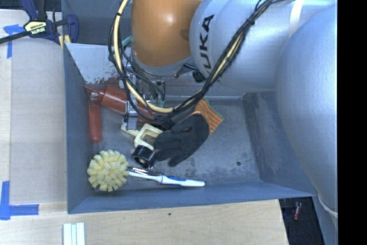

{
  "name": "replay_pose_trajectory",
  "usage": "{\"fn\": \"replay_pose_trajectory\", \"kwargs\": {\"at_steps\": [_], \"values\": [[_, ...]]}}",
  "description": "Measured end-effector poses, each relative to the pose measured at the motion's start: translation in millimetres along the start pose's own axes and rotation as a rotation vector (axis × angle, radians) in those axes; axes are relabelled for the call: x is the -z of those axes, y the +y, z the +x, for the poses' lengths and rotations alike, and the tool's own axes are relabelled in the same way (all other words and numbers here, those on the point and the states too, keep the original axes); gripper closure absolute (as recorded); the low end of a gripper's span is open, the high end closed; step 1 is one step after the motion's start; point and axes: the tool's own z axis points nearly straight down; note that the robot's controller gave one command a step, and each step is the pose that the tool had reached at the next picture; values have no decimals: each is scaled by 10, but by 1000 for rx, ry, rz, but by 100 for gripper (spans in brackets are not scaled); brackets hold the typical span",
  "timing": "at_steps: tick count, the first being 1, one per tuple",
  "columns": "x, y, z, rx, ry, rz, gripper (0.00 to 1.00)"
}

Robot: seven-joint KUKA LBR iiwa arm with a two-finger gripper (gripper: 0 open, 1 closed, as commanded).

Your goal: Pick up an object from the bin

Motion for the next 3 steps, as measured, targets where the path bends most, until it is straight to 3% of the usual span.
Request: {"fn": "replay_pose_trajectory", "kwargs": {"at_steps": [1,2,3], "values": [[48,-10,-21,-3,-8,-2,0],[-275,-716,102,21,-9,-2,0],[-418,-1214,38,194,-15,-5,0]]}}
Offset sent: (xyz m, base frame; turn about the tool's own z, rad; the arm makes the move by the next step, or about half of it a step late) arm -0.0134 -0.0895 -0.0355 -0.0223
